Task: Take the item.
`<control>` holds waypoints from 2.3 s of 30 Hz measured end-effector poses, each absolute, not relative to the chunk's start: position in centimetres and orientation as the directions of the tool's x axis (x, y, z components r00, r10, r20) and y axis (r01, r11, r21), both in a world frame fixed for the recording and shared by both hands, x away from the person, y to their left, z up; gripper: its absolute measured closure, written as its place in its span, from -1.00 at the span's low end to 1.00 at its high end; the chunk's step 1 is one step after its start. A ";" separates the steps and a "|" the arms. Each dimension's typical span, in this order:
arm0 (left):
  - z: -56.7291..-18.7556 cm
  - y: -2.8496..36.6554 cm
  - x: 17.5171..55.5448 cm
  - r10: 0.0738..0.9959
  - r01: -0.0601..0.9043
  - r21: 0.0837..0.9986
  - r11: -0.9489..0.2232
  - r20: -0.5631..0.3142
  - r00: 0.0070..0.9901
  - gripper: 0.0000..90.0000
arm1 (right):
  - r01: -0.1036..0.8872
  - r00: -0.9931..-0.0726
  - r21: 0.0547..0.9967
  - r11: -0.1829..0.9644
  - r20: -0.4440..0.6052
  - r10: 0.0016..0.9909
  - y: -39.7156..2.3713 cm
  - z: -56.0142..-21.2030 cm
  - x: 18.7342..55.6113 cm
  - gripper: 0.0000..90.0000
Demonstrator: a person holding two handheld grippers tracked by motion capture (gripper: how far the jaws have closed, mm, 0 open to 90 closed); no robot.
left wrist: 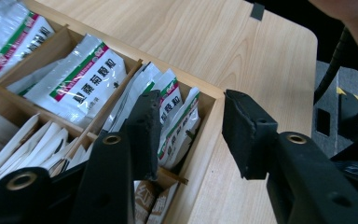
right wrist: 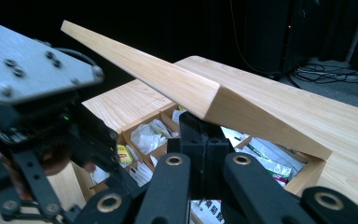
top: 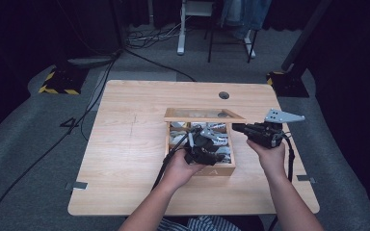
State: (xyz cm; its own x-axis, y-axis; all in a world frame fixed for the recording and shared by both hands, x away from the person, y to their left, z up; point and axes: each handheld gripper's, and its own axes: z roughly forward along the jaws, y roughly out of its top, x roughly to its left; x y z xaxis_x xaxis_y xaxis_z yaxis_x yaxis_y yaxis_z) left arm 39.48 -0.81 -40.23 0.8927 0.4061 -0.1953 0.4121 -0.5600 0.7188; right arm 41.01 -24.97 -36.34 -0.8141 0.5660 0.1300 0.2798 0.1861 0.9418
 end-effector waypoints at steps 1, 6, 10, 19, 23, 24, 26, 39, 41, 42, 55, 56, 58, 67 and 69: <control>-40.4 -0.9 39.8 0.412 0.425 0.709 -0.563 -0.205 0.888 0.32 | 0.280 -0.814 0.942 0.185 0.131 0.566 -25.0 -36.3 41.0 1.00; -41.1 -1.0 41.3 0.386 0.493 0.686 -0.535 -0.320 0.865 0.50 | 0.280 -0.815 0.942 0.186 0.131 0.564 -25.0 -36.3 41.0 1.00; -41.7 -1.6 41.7 0.374 0.497 0.665 -0.558 -0.333 0.866 0.51 | 0.280 -0.816 0.942 0.183 0.133 0.563 -25.0 -36.4 41.1 1.00; -43.0 -2.7 41.8 0.376 0.444 0.640 -0.627 -0.251 0.892 0.49 | 0.279 -0.818 0.943 0.183 0.134 0.560 -25.0 -36.4 41.1 1.00; -43.1 -2.8 41.8 0.374 0.443 0.633 -0.635 -0.250 0.893 0.52 | 0.279 -0.818 0.943 0.182 0.134 0.559 -25.0 -36.4 41.1 1.00; -43.2 -2.8 41.9 0.376 0.449 0.629 -0.634 -0.257 0.890 0.53 | 0.279 -0.818 0.943 0.182 0.134 0.559 -25.0 -36.4 41.1 1.00; -43.2 -3.0 42.0 0.381 0.452 0.620 -0.642 -0.253 0.889 0.53 | 0.280 -0.819 0.943 0.183 0.134 0.559 -25.0 -36.4 41.1 1.00; -43.4 -3.8 42.3 0.371 0.463 0.556 -0.690 -0.278 0.886 0.71 | 0.289 -0.821 0.938 0.190 0.141 0.554 -24.8 -36.6 41.2 1.00; -43.5 -3.8 42.2 0.373 0.468 0.548 -0.694 -0.283 0.884 0.83 | 0.290 -0.821 0.938 0.190 0.142 0.553 -24.8 -36.6 41.2 1.00; -43.5 -3.8 42.2 0.365 0.461 0.552 -0.695 -0.282 0.887 0.91 | 0.291 -0.821 0.937 0.191 0.142 0.554 -24.8 -36.6 41.2 1.00; -42.2 -4.1 40.8 0.346 0.357 0.592 -0.722 -0.137 0.928 1.00 | 0.290 -0.821 0.938 0.191 0.141 0.553 -24.8 -36.6 41.2 1.00; -42.0 -4.1 40.7 0.345 0.348 0.601 -0.719 -0.127 0.930 1.00 | 0.289 -0.822 0.938 0.193 0.140 0.552 -24.8 -36.6 41.3 1.00; -41.2 -3.9 40.2 0.345 0.329 0.619 -0.714 -0.098 0.934 1.00 | 0.288 -0.823 0.938 0.193 0.139 0.551 -24.8 -36.6 41.3 1.00; -39.2 -3.2 39.3 0.344 0.293 0.669 -0.683 -0.060 0.937 1.00 | 0.287 -0.823 0.938 0.193 0.138 0.552 -24.8 -36.6 41.3 1.00; -38.7 -3.0 39.2 0.345 0.287 0.680 -0.675 -0.053 0.937 1.00 | 0.286 -0.823 0.939 0.193 0.138 0.551 -24.8 -36.6 41.3 1.00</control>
